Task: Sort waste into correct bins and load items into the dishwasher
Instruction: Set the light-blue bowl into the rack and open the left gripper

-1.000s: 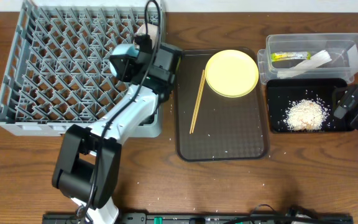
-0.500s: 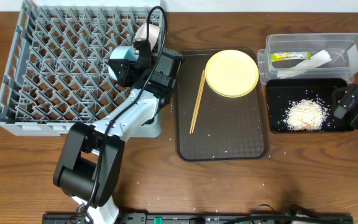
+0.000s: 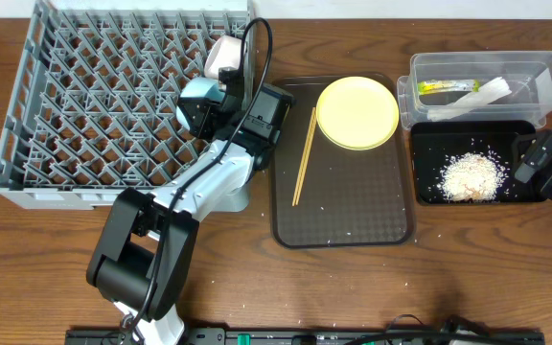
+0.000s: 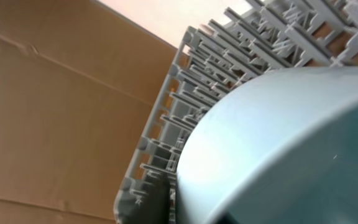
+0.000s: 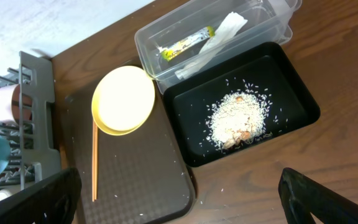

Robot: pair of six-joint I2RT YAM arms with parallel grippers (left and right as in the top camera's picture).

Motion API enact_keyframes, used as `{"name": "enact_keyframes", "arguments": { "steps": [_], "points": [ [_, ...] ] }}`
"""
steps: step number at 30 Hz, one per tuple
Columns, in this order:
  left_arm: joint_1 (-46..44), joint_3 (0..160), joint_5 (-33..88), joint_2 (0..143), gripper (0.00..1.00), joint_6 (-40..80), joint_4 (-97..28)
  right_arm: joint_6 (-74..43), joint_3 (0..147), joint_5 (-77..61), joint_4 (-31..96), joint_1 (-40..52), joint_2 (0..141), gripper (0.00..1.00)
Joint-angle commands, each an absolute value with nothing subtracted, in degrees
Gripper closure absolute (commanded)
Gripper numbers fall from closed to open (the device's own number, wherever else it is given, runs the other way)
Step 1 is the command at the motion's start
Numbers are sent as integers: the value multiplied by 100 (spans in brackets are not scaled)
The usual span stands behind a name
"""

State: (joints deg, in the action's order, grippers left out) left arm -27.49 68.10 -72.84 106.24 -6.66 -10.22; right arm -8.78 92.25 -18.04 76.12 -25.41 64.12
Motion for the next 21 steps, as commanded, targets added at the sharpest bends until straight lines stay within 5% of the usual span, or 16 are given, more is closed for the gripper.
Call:
{"name": "enact_keyframes", "arguments": {
  "steps": [1, 8, 15, 21],
  "points": [
    [-2746, 6770, -6989, 10707, 66, -510, -1057, -939, 9277, -1824, 7625, -2569, 6418, 1],
    [-2943, 6777, -6941, 10702, 43, -587, -1107, -937, 9277, -1824, 7625, -2569, 6418, 1],
    [-3227, 6777, -6941, 10702, 39, -773, -1111, -939, 9277, -1824, 7625, -2569, 6418, 1],
    [-3361, 6777, -6761, 10694, 19, -814, -1116, -939, 9277, -1824, 7625, -2569, 6418, 1]
  ]
}}
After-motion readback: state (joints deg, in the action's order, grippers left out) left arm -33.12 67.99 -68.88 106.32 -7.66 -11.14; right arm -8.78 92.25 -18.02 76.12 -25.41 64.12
